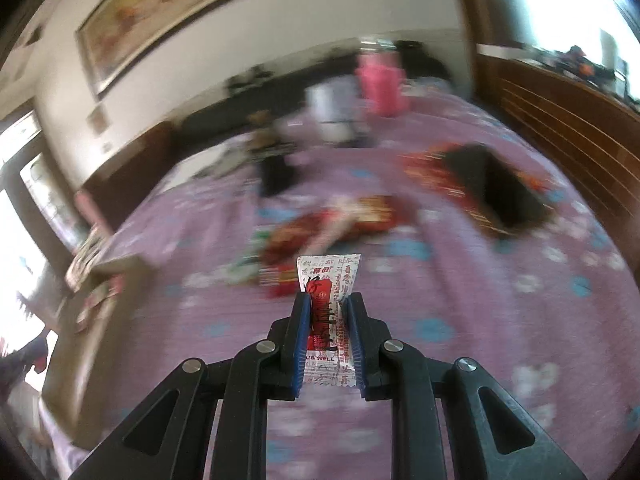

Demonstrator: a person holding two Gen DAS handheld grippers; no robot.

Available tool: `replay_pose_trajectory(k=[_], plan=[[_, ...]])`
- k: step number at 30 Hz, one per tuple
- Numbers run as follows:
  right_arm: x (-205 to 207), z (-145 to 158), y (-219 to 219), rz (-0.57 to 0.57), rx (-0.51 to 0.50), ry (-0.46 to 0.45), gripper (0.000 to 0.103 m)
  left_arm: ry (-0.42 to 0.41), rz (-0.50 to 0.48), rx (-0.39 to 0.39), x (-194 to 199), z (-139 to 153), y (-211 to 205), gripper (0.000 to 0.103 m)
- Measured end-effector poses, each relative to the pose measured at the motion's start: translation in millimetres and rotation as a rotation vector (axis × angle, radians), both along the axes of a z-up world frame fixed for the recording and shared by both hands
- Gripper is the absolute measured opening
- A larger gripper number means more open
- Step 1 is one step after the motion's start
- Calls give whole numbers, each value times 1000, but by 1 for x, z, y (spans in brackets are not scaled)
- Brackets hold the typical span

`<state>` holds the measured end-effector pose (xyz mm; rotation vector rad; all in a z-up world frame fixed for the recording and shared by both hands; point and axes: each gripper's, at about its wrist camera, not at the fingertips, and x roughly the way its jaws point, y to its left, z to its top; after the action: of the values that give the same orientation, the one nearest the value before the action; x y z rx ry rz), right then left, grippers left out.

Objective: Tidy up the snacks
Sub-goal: 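Carry both packets over the cardboard tray and open both grippers to drop them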

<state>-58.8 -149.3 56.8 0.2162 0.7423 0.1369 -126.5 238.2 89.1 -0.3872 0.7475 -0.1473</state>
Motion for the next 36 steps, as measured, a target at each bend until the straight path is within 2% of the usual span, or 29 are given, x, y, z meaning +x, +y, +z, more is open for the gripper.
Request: replay_pose_trajectory(k=[3, 6, 12, 17, 22, 25, 27, 30, 36], plan=[[1, 13, 49, 121, -10, -8, 20, 23, 43, 4, 8, -1, 26, 16], [7, 18, 99, 236, 14, 14, 19, 47, 86, 41, 21, -8, 44, 16], [23, 17, 190, 413, 48, 78, 19, 145, 115, 45, 54, -39, 69, 16], [31, 7, 257, 516, -10, 116, 19, 224, 114, 26, 74, -58, 80, 16], [42, -14, 311, 579, -81, 184, 19, 266, 127, -1, 78, -63, 87, 17], [46, -22, 325, 602, -84, 207, 19, 287, 128, -31, 77, -66, 91, 18], [46, -25, 332, 616, -91, 213, 23, 289, 128, -52, 75, -66, 94, 19], [45, -27, 336, 619, -81, 209, 23, 267, 157, -67, 66, -61, 101, 24], [39, -10, 319, 601, -38, 162, 26, 213, 195, -103, 43, -42, 104, 24]])
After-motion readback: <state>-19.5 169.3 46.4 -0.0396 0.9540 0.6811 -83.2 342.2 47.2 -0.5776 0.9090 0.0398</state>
